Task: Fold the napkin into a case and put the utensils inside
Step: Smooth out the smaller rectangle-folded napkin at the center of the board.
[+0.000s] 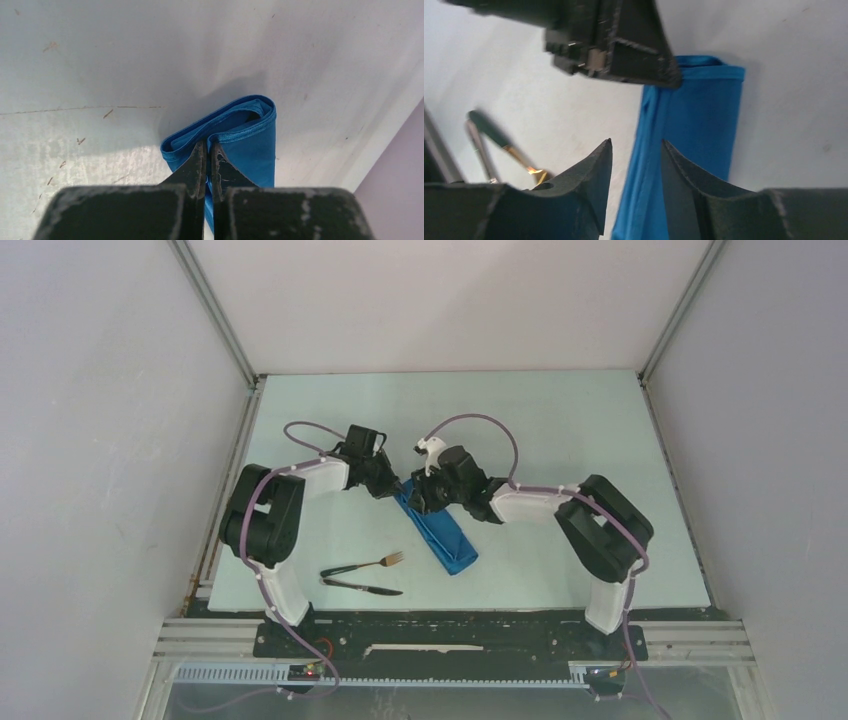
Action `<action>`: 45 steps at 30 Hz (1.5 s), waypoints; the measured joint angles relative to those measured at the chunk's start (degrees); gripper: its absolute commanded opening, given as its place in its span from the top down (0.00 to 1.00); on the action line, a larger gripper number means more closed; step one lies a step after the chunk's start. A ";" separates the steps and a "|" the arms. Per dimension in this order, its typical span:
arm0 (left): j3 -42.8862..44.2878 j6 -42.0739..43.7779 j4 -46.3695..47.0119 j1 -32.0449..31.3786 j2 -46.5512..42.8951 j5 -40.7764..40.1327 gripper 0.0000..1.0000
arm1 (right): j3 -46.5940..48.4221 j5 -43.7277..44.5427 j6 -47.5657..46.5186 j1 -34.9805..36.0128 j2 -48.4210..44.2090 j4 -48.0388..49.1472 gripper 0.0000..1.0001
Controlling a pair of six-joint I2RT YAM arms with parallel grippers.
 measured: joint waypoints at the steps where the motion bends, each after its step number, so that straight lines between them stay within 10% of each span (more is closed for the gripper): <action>1: 0.00 -0.15 -0.26 0.24 0.00 0.66 1.00 | 0.87 1.09 -1.07 0.02 1.40 0.24 0.54; 8: 0.00 -0.68 -1.25 0.83 0.00 2.75 1.00 | 3.52 6.49 -7.63 2.01 5.03 -0.35 0.39; 45: 0.00 -1.05 -1.90 0.96 0.00 3.67 1.00 | 8.57 15.19 -13.25 5.03 10.75 -2.64 0.52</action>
